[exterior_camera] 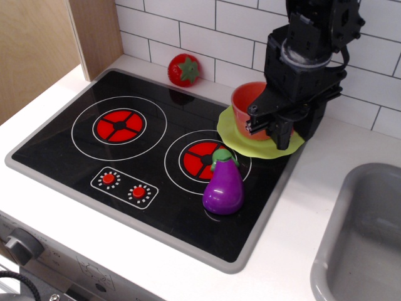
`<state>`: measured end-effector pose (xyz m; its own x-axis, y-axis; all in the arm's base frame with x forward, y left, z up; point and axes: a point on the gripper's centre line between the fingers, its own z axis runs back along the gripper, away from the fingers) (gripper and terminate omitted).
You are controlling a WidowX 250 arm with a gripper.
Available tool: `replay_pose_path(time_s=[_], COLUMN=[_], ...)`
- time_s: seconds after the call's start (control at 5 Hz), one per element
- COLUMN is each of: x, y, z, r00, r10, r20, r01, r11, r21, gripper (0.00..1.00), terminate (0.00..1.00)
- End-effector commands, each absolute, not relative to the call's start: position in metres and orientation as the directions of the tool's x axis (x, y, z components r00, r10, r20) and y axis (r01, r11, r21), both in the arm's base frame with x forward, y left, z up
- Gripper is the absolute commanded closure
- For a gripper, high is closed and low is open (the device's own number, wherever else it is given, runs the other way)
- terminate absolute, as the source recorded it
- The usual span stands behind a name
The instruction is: Take cup off plate
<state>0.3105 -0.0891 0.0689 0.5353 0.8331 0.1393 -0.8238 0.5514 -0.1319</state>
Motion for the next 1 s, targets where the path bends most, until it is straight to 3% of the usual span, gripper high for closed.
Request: replay_pose_path(time_s=[0.0, 0.4, 0.8], x=[0.320, 0.304, 0.268], y=[-0.085, -0.063, -0.004], z=[0.098, 0.123, 0.126], r00=[0.551, 0.577, 0.643], r10=[0.811, 0.797, 0.749], r20=[0.197, 0.181, 0.157], r01=[-0.790, -0.766, -0.723], r11=[0.583, 0.604, 0.662], r21=[-0.191, -0.220, -0.195], gripper=[1.00, 1.00, 1.00], terminate=[0.00, 0.00, 0.00])
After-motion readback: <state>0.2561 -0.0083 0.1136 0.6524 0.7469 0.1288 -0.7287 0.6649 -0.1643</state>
